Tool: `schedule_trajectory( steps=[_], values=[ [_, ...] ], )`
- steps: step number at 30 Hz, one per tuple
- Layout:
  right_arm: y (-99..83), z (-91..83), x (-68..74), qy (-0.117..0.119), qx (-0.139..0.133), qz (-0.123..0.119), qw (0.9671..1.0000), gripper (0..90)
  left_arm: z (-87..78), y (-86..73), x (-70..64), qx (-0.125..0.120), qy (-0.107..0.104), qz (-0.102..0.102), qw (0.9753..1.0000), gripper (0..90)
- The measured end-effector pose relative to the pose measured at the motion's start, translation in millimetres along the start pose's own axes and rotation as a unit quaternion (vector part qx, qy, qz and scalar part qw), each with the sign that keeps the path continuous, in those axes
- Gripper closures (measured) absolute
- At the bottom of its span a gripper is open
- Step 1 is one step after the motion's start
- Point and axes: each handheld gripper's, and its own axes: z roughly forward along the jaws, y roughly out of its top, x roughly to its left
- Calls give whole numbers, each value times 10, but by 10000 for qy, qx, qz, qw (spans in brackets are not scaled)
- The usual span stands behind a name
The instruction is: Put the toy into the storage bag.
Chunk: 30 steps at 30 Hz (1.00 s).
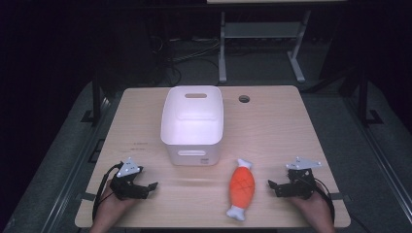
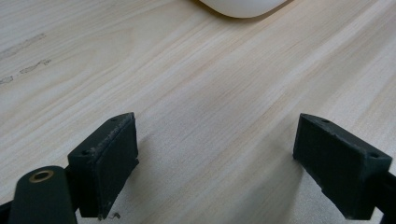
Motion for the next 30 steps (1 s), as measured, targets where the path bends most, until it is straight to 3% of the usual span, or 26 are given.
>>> schedule_trajectory(
  steps=[5,6,8,10,18,19,30],
  values=[
    [-3,-12,-13,-9,-28,3,10000,63,0,0,0,0,2,1,10000,129],
    [-2,-19,-20,-19,-26,7,10000,88,0,0,0,-1,1,-1,10000,130],
    [22,-63,-45,-35,2,88,10000,223,0,0,0,0,1,0,10000,130],
    [30,-73,-50,-29,11,100,9999,261,0,0,0,0,2,1,10000,130],
    [128,-153,-14,208,-23,-18,9998,791,-1,0,0,0,4,-2,10000,131],
    [155,-153,6,275,-31,-46,9996,895,-1,0,0,4,5,2,10000,131],
    [357,-96,52,688,-43,-164,9975,898,0,0,0,-1,3,0,10000,130]
  ],
)
